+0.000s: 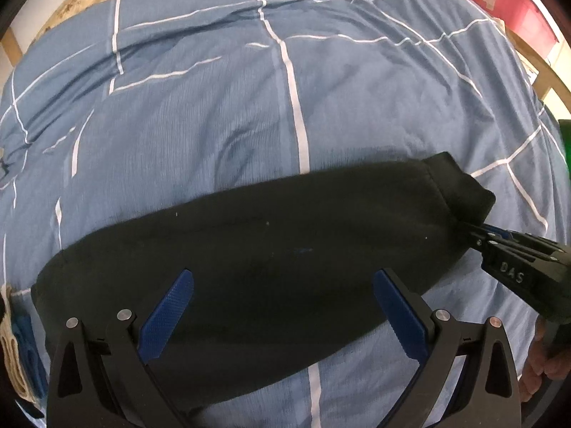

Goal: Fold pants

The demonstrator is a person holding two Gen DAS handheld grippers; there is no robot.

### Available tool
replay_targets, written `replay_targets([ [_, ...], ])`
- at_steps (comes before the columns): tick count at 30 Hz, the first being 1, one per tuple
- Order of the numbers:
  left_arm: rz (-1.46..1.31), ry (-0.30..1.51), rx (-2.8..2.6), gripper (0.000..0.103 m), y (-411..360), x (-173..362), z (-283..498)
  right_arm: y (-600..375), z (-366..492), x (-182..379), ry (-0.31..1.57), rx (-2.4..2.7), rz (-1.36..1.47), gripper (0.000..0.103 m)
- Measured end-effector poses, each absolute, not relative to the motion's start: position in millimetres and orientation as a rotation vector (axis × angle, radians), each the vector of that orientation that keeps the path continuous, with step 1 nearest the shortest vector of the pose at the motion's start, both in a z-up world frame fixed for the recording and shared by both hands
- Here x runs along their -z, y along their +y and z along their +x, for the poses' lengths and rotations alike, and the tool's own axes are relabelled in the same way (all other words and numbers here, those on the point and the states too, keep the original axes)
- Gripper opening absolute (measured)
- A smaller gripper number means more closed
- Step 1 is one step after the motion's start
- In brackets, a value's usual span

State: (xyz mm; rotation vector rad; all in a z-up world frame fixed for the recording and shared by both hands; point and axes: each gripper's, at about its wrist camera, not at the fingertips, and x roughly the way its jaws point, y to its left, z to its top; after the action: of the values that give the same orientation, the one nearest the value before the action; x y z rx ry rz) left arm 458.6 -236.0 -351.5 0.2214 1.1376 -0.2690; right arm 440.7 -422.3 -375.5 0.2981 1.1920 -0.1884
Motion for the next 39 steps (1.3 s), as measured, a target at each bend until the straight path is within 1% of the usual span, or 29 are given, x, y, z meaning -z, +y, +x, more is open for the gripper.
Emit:
replay_targets([
  [2,0.226,1.147,0.263,0.102,-235,354,457,-420,441,382,1.214,0.208,0.276,0.018],
  [3,0.222,1.150,0.261,0.102,-233,354,455,-420,441,385,1.224,0.229,0.262,0.023],
  [4,0.217,1.148,0.260,0.102,-230,353,452,-419,441,385,1.224,0.235,0.259,0.033],
  [5,0.215,1.147,0.258,0.102,-228,352,450,-419,440,383,1.223,0.241,0.258,0.038],
  [6,0.214,1.140,0.259,0.102,-225,349,446,-418,436,377,1.211,0.259,0.250,0.048],
  [7,0.215,1.134,0.260,0.102,-222,345,443,-418,433,372,1.200,0.272,0.242,0.055],
  [13,0.185,1.071,0.289,0.102,-196,304,409,-404,385,317,1.132,0.305,0.231,0.056],
  [14,0.182,1.062,0.294,0.102,-192,297,404,-398,377,307,1.117,0.301,0.236,0.057],
  [15,0.178,1.043,0.300,0.102,-182,286,393,-392,366,296,1.103,0.294,0.243,0.062],
  [16,0.178,1.033,0.300,0.103,-177,281,388,-386,356,286,1.092,0.288,0.251,0.065],
  [19,0.178,1.006,0.292,0.103,-145,258,360,-363,329,263,1.071,0.263,0.261,0.065],
  [30,0.141,0.994,0.131,0.103,-8,217,301,-277,252,235,1.090,0.268,0.318,0.065],
  [35,0.154,1.005,0.073,0.103,45,215,277,-241,226,230,1.085,0.320,0.342,0.065],
  [39,0.148,1.048,0.046,0.103,84,225,256,-212,205,235,1.097,0.365,0.374,0.065],
])
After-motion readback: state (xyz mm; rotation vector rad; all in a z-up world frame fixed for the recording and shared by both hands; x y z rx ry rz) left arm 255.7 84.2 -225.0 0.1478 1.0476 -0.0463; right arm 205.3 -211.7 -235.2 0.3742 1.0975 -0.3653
